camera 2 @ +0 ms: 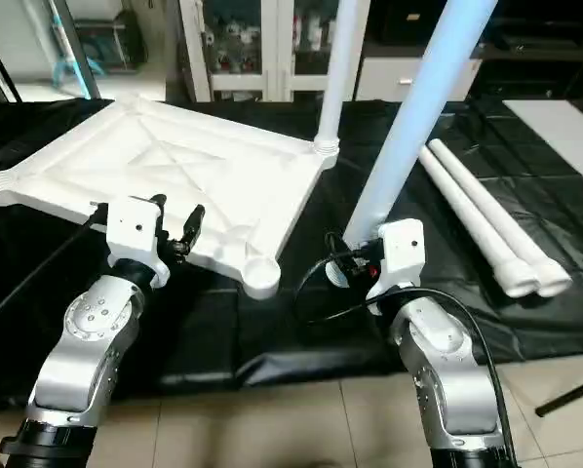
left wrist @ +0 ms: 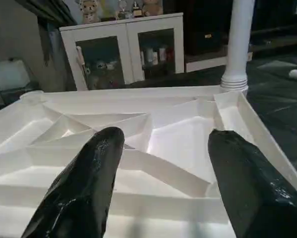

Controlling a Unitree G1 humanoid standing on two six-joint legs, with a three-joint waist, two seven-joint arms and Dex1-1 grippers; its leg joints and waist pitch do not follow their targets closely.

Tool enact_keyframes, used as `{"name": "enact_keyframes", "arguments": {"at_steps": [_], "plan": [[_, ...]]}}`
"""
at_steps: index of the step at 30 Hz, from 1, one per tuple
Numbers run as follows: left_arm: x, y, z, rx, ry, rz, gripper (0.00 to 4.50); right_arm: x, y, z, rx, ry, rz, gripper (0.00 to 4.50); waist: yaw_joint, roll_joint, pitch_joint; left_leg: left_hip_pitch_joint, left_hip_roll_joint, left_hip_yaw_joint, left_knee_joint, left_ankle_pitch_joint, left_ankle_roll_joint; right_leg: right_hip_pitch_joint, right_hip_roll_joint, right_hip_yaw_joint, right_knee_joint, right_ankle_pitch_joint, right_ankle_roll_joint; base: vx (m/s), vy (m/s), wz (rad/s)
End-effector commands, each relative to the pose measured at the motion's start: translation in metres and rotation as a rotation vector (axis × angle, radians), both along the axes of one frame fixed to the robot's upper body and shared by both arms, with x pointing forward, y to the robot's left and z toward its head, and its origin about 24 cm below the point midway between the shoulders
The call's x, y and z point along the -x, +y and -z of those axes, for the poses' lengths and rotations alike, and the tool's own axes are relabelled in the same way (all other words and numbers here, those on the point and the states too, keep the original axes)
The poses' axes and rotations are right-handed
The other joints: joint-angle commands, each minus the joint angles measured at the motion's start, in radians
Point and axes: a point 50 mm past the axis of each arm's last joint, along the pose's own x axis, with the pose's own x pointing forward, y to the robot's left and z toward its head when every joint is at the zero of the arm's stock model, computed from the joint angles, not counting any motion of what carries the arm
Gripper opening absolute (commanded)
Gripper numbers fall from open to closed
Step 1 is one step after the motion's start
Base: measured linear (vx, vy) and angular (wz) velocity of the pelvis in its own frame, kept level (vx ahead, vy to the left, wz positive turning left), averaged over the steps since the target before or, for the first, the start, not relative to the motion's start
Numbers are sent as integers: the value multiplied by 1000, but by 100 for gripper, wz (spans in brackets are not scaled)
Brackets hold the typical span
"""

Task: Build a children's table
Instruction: Pick table leg

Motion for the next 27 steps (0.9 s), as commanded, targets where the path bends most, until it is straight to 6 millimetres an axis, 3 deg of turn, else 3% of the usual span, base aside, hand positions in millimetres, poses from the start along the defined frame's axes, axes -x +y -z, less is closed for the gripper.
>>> {"name": "enact_keyframes", "arguments": {"at_steps": [1,2,3,4,5,6,7,8,9,10,11,12,13,14,15,16,17,18,19,20,21,22,23,24,25,26,27], "plan": [[-1,-1,0,-8,-1,1,312,0,0,-5,4,-27,-2,189,-19,4,-60,133,86,-3,-92,-180,12,-45,16,14,19,-24,-282,138,3,-32],[-1,-1,0,-9,0,2,312,0,0,-5,4,-27,-2,189,-5,-4,-56,135,89,8,-92,-197,-13,-41,2,19,23,-16,-277,164,8,-56],[-1,-2,1,-9,0,4,312,0,0,-5,3,-26,-2,189,27,-31,-51,89,-13,78,-51,-283,-59,34,22,103,4,-11,-325,164,8,-56],[-1,-2,1,-9,1,7,312,1,0,-5,-1,-25,-1,189,27,-31,-51,89,-13,78,-51,-283,-59,34,22,103,4,-11,-325,152,38,-49],[-1,-2,1,-9,1,7,312,1,0,-5,-1,-25,-1,189,110,-35,-68,-22,-56,13,83,-241,-64,176,-64,277,-40,69,-433,140,76,-42],[-1,-3,1,-11,1,9,312,1,0,-4,-3,-27,-2,189,126,-50,-62,-125,-19,-55,126,-157,-3,220,-138,282,-44,185,-456,140,76,-42],[-1,-3,1,-11,2,10,312,1,0,-4,-3,-27,-2,189,122,-7,-73,-156,28,-112,136,-61,-4,199,-144,262,-19,400,-488,112,96,-19],[-1,-3,1,-11,1,9,312,1,0,-4,-3,-27,-2,189,119,6,-77,-136,37,-117,75,5,-9,174,-81,200,7,448,-440,-43,81,-8],[-1,-3,1,-11,1,8,312,1,0,-4,-3,-26,-3,189,24,65,-55,9,78,-179,-56,143,143,-13,78,17,126,3,-190,-43,81,-8],[-1,-3,1,-12,1,8,312,1,0,-4,-3,-26,-3,189,24,65,-55,9,78,-179,-56,143,143,-13,78,17,126,3,-190,0,0,0],[-1,-3,1,-11,1,6,312,2,1,-4,-2,-24,-11,189,22,46,-60,79,149,-218,-62,-49,313,-73,11,20,172,-186,-54,93,15,1],[-1,-2,1,-11,0,3,312,2,1,-4,-1,-23,-21,189,16,41,-63,83,143,-211,-62,-64,340,-83,4,17,173,-147,-26,93,15,1],[-1,-2,1,-11,0,2,312,2,2,-4,0,-24,-25,189,12,33,-53,73,111,-179,-70,-97,361,-90,3,8,165,-81,-5,87,14,12],[-1,-1,1,-11,0,-1,312,2,2,-4,0,-24,-29,189,9,19,-53,69,96,-167,-72,-116,366,-83,-3,10,144,-44,-12,71,-20,1],[-1,-1,1,-10,0,-4,312,2,2,-4,0,-24,-32,189,14,-14,-45,41,38,-114,-61,-216,319,-41,-27,36,56,-11,-53,71,-20,1],[-1,-1,1,-9,0,-9,312,2,2,-4,1,-25,-32,189,42,-57,-57,-11,-49,-61,11,-259,240,44,-72,112,-35,-246,-124,63,-79,5],[-1,-1,1,-9,1,-11,312,2,2,-4,1,-25,-32,189,56,-63,-57,-36,-76,-57,78,-200,217,88,-119,166,-72,-417,-164,90,-75,4],[-1,0,1,-3,4,-20,312,2,2,-5,1,-26,-33,189,79,-59,-72,-99,-58,-88,135,-59,164,145,-156,197,-71,-497,-233,90,-75,4],[-1,1,1,2,6,-27,312,2,2,-5,1,-26,-33,189,79,-50,-56,-125,-47,-103,136,13,120,138,-148,177,-67,-406,-272,118,-34,-1],[-2,2,3,-1,18,-38,312,1,2,-5,2,-28,-34,189,80,-40,-62,-126,-38,-107,120,63,103,132,-136,160,-58,-315,-297,91,-18,-2],[-2,3,3,0,22,-44,312,1,2,-5,4,-30,-34,189,69,-26,-55,-119,-25,-101,43,178,96,100,-70,87,-31,-174,-294,91,-18,-2],[-3,5,3,5,28,-55,312,1,2,-6,10,-31,-34,189,63,17,-66,-78,-4,-99,-17,299,106,69,-20,31,-9,-58,-225,87,45,-8],[-3,5,3,6,28,-56,312,1,1,-6,10,-31,-34,189,54,24,-66,-78,22,-120,-23,291,150,47,-1,29,19,14,-180,120,73,-4],[-5,6,3,18,31,-67,312,-1,0,-6,31,-38,-19,189,44,31,-83,-24,70,-153,-6,326,192,7,-6,35,51,105,-161,120,73,-4],[-6,6,3,24,30,-71,312,-2,-1,-6,42,-43,-6,189,51,25,-102,-18,67,-159,22,574,222,2,-26,49,61,282,-161,93,55,1],[-7,6,3,26,30,-73,312,-3,-1,-6,41,-42,-2,189,64,19,-104,-21,51,-153,34,730,214,-4,-33,59,60,369,-158,33,67,2],[-8,5,2,23,26,-77,312,-4,-2,-6,45,-42,10,189,81,-2,-82,-91,-20,-177,5,670,249,41,-39,15,48,391,-173,33,67,2]]}}
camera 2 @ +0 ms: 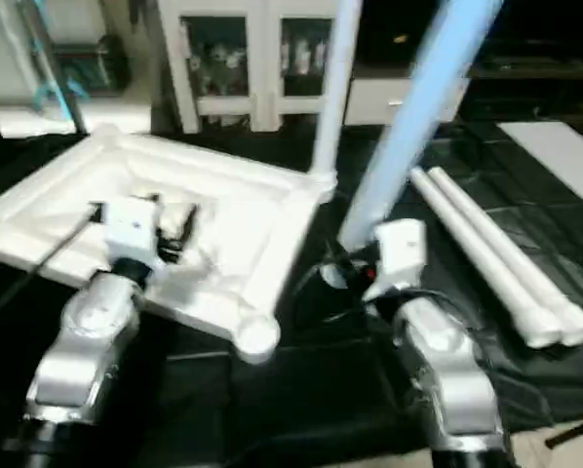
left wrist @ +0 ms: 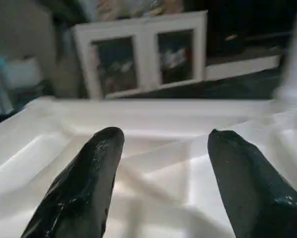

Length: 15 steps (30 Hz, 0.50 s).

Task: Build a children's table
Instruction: Pick table leg

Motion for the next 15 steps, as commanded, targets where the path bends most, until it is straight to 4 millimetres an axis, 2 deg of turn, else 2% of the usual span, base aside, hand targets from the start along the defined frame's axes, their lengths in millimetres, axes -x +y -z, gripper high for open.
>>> {"name": "enact_keyframes", "arguments": {"at_steps": [1,2,3,4,5,6,7,8,9,10,11,12,13,14,15], "plan": [[-4,-6,-4,3,-13,9,312,-5,-8,-7,35,-42,44,189,6,13,-63,6,14,-81,-72,588,243,56,-59,-26,-35,410,-202,-12,45,21],[-4,-6,-4,3,-13,9,312,-5,-8,-7,35,-42,44,189,3,16,-67,28,26,-109,-79,494,251,45,-42,-40,-35,306,-211,-41,-1,48],[-5,-8,-5,-4,-14,9,312,-7,-9,-8,28,-43,58,189,-21,30,-62,53,59,-176,-106,358,296,29,-11,-48,-4,77,-229,-41,-1,48],[-6,-9,-6,-8,-13,11,312,-8,-10,-8,18,-44,69,189,-40,36,-47,61,83,-244,-151,196,336,6,10,-40,38,-125,-211,-67,-39,54],[-7,-9,-6,-12,-12,13,312,-9,-10,-8,12,-44,77,189,-41,37,-38,56,85,-276,-188,-66,281,-14,23,-27,83,-206,-199,-91,-92,61],[-8,-9,-6,4,-2,1,312,-11,-12,-9,-8,-46,100,189,-42,37,-38,73,164,-234,-194,-263,189,-41,0,5,103,-143,-144,-91,-92,61],[-8,-9,-6,4,-2,1,312,-11,-12,-9,-8,-46,100,189,-39,35,-31,57,154,-209,-203,-323,178,-30,-7,19,92,-122,-130,-93,-164,53],[-9,-9,-6,-3,1,-4,312,-12,-13,-10,-9,-47,104,189,-39,35,-31,57,154,-209,-203,-323,178,-30,-7,19,92,-122,-130,-93,-219,35],[-9,-9,-5,-6,12,-4,312,-12,-13,-11,-9,-49,105,189,-26,1,-24,36,65,-134,-150,-368,159,-18,-58,77,-49,-102,-247,-93,-219,35],[-10,-9,-5,-14,19,-4,312,-12,-14,-12,-8,-51,103,189,9,-57,-33,15,-46,-9,43,-198,118,9,-119,106,-167,-321,-300,-74,-221,22],[-11,-10,-4,-10,23,-4,312,-13,-13,-13,-7,-54,95,189,29,-26,-35,-12,-21,-11,56,-83,99,43,-168,134,-155,-381,-260,-82,-187,-1],[-11,-10,-3,-14,31,-2,312,-13,-13,-14,-3,-55,72,189,54,-36,-23,-28,-6,-12,21,20,53,38,-139,143,-149,-569,43,-82,-187,-1],[-11,-11,-3,-18,37,1,312,-13,-13,-14,-1,-55,60,189,55,-38,-21,-26,5,-14,-3,4,57,42,-133,144,-139,-556,75,-90,-143,-4],[-12,-11,-2,-22,41,2,312,-13,-13,-14,0,-55,52,189,54,-35,-28,-19,13,-14,-27,-1,57,49,-117,130,-128,-493,82,-73,-92,5],[-12,-12,-1,-26,50,12,312,-14,-13,-15,10,-56,39,189,55,1,-43,2,33,-19,-67,18,54,49,-85,97,-110,-279,57,-73,-92,5]]}}
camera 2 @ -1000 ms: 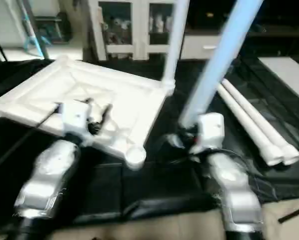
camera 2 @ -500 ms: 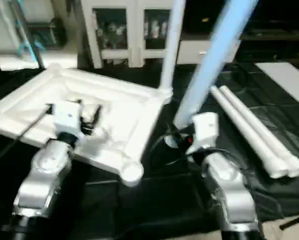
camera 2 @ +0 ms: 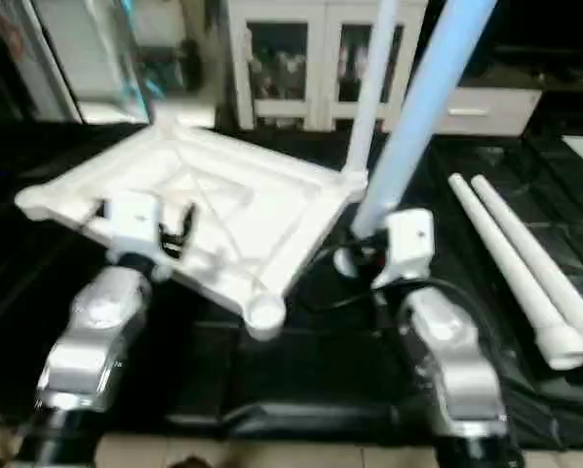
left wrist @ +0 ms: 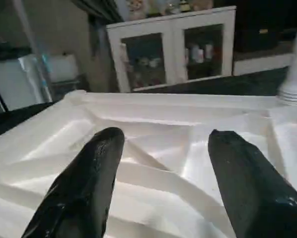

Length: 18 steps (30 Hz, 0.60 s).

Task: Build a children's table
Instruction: Pick table leg

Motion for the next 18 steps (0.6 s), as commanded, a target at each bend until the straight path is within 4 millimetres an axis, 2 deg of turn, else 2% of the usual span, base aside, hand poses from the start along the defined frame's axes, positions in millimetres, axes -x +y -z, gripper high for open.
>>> {"name": "enact_keyframes", "arguments": {"at_steps": [1,2,3,4,5,6,7,8,9,11,12,14,15,16,18], "plan": [[-1,6,6,-23,41,-9,312,-4,5,-6,-7,-21,-54,189,7,-22,-53,-5,67,-11,-50,-17,76,52,-100,78,-153,-133,99,-79,-58,9],[-1,6,7,-17,46,0,312,-4,4,-6,-2,-21,-58,189,4,2,-57,-10,89,-13,-61,-9,77,54,-111,63,-149,-68,44,-66,-18,6],[-1,5,9,3,60,28,312,-5,1,-7,11,-20,-68,189,-2,4,-54,-5,109,-18,-69,-40,77,50,-118,60,-149,-45,-8,-66,-18,6],[-1,4,9,17,64,41,312,-6,-1,-8,11,-20,-68,189,-4,5,-54,-1,117,-18,-73,-59,73,49,-121,59,-147,-38,-34,0,0,0],[-1,4,9,17,64,41,312,-6,-1,-8,11,-20,-68,189,-6,4,-53,0,120,-15,-76,-74,72,49,-123,59,-147,-35,-57,0,0,0],[0,3,9,38,68,63,312,-6,-2,-9,7,-18,-70,189,-9,6,-50,1,122,-9,-82,-109,64,49,-128,58,-148,-48,-96,0,0,0],[0,1,10,45,70,76,312,-6,-3,-9,6,-18,-71,189,-9,10,-47,10,125,0,-85,-152,56,42,-130,57,-157,-86,-116,-29,60,3],[1,0,11,46,70,77,312,-5,-4,-8,13,-14,-68,189,-13,7,-45,9,122,4,-87,-163,51,44,-130,57,-159,-99,-121,-22,64,3],[2,-1,11,47,68,66,312,-3,-5,-8,17,-11,-63,189,-16,0,-44,9,123,9,-95,-186,37,44,-131,58,-162,-118,-127,-22,64,3],[3,-2,9,51,51,60,312,-1,-4,-9,8,-9,-66,189,-19,-8,-43,12,120,20,-95,-198,33,41,-136,58,-163,-137,-132,-15,62,3],[3,-2,8,52,49,60,312,-1,-4,-9,7,-9,-67,189,-19,-6,-42,9,119,21,-95,-195,34,42,-138,59,-162,-141,-130,-14,59,3],[6,3,3,40,-4,22,312,3,2,-4,-13,3,-85,189,-20,-16,-43,7,123,24,-99,-179,37,41,-140,59,-161,-135,-126,-6,25,0],[7,5,3,26,-8,7,312,4,3,-3,-20,7,-89,189,-21,-20,-45,4,125,24,-99,-157,43,43,-141,60,-155,-103,-128,0,0,0],[7,5,3,26,-8,7,312,4,3,-3,-20,7,-89,189,-22,-13,-45,8,125,26,-99,-151,45,36,-139,60,-157,-79,-132,0,0,0],[9,5,7,55,12,78,312,6,6,0,-41,21,-107,189,-23,-20,-42,7,123,27,-101,-154,43,37,-142,61,-159,-75,-133,0,0,0]]}}
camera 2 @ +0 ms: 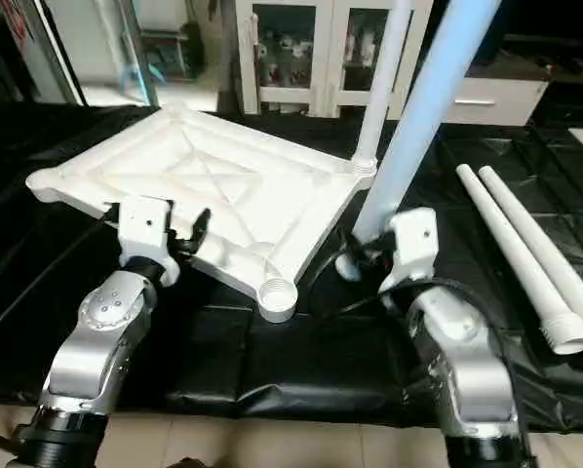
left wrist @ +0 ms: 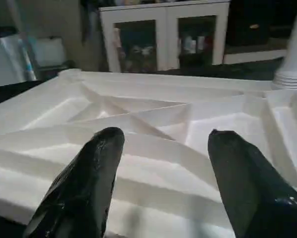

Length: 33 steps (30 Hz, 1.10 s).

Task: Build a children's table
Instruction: Pick table leg

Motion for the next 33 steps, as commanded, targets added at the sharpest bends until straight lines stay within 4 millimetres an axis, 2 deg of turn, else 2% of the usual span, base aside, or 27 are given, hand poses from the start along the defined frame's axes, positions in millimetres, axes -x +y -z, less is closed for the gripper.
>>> {"name": "enact_keyframes", "arguments": {"at_steps": [1,2,3,4,5,6,7,8,9,10,11,12,13,14,15,18,22,24,25,27,29,30,32,33], "plan": [[5,-4,-4,48,-26,177,329,3,4,-5,-24,-12,-53,189,-1,-8,-54,18,87,-39,-87,-183,44,29,-131,67,-90,-148,-144,0,0,0],[9,-10,-5,61,-25,317,347,4,5,-6,-32,-9,-83,189,5,-8,-53,18,83,-37,-85,-187,43,28,-137,72,-96,-186,-133,0,0,0],[8,-13,-2,42,-4,446,347,5,5,-9,-40,-9,-126,189,2,-8,-52,19,86,-35,-89,-196,31,24,-130,72,-92,-186,-132,0,0,0],[8,-14,0,8,16,557,347,5,4,-12,-46,-8,-165,189,6,-7,-53,25,81,-33,-88,-203,36,22,-128,74,-99,-205,-117,0,0,0],[5,-13,5,-58,54,638,358,6,2,-14,-48,-1,-201,189,6,-7,-53,25,81,-33,-88,-203,36,22,-128,74,-99,-205,-117,0,0,0],[2,-11,9,-135,88,721,372,7,0,-15,-38,3,-240,189,11,-7,-49,32,79,-28,-89,-218,34,14,-123,75,-102,-220,-100,0,0,0],[-5,-8,15,-245,151,823,384,10,-5,-15,-7,22,-299,189,11,-5,-52,27,83,-30,-92,-206,25,23,-128,74,-94,-200,-99,0,0,0],[-9,-6,17,-296,187,869,384,11,-8,-15,21,32,-327,189,13,-6,-52,30,81,-28,-93,-206,27,21,-126,73,-98,-206,-92,0,0,0],[-10,-6,18,-314,201,886,390,12,-9,-15,31,37,-338,189,12,-7,-55,30,84,-27,-92,-199,25,24,-129,74,-92,-183,-91,0,0,0],[-12,-4,19,-340,222,908,390,13,-10,-14,47,43,-352,189,10,-8,-57,26,86,-28,-92,-178,24,28,-134,72,-88,-142,-112,0,0,0],[-15,-3,19,-364,241,928,411,13,-12,-14,61,49,-366,189,9,-9,-59,26,88,-27,-90,-169,27,30,-137,72,-84,-118,-124,0,0,0],[-24,-2,18,-446,272,966,411,16,-16,-14,93,72,-408,189,5,8,-59,26,85,-26,-87,-166,30,29,-136,72,-86,-94,-143,0,0,0],[-30,-1,17,-498,287,991,431,18,-19,-14,111,84,-432,189,6,-2,-63,27,86,-26,-84,-163,37,36,-139,71,-83,-75,-151,0,0,0],[-32,0,16,-513,292,998,432,18,-20,-14,117,88,-439,189,6,2,-61,27,83,-23,-83,-161,45,32,-138,72,-87,-73,-155,0,0,0],[-37,0,15,-552,301,1017,438,19,-23,-16,127,91,-452,189,8,0,-64,27,86,-23,-81,-157,49,36,-143,71,-83,-53,-172,0,0,0],[-45,-4,13,-608,312,1034,445,21,-25,-20,128,90,-463,189,7,2,-62,23,87,-21,-78,-146,70,38,-144,68,-84,-36,-203,0,0,0],[-51,-7,12,-637,304,1038,445,23,-25,-21,129,92,-474,189,9,-1,-64,26,93,-21,-77,-149,76,40,-149,68,-82,-47,-218,0,0,0],[-51,-11,13,-634,337,1088,445,25,-23,-21,131,98,-494,189,10,7,-65,27,93,-20,-76,-151,76,39,-149,68,-82,-47,-224,0,0,0],[-50,-13,15,-643,363,1134,417,26,-22,-21,137,104,-509,189,10,2,-64,26,92,-21,-77,-156,77,41,-149,68,-84,-50,-225,0,0,0],[-49,-13,17,-665,394,1174,406,27,-23,-20,142,110,-522,189,12,-2,-64,25,92,-19,-76,-150,83,41,-151,69,-84,-39,-231,0,0,0],[-49,-14,18,-680,413,1190,395,28,-23,-20,144,112,-527,189,14,-1,-64,26,93,-19,-76,-153,85,41,-153,69,-84,-52,-231,0,0,0],[-49,-14,19,-697,428,1201,379,28,-23,-20,144,116,-533,189,14,-6,-63,25,94,-19,-76,-154,85,42,-154,69,-85,-57,-231,0,0,0],[-52,-14,19,-771,423,1196,361,28,-22,-19,145,123,-550,189,17,-5,-63,27,95,-20,-77,-160,85,41,-154,67,-86,-78,-230,0,0,0],[-52,-14,19,-789,421,1195,347,27,-22,-19,146,125,-554,189,16,-5,-61,24,94,-20,-77,-162,86,41,-154,67,-86,-80,-229,0,0,0]]}}
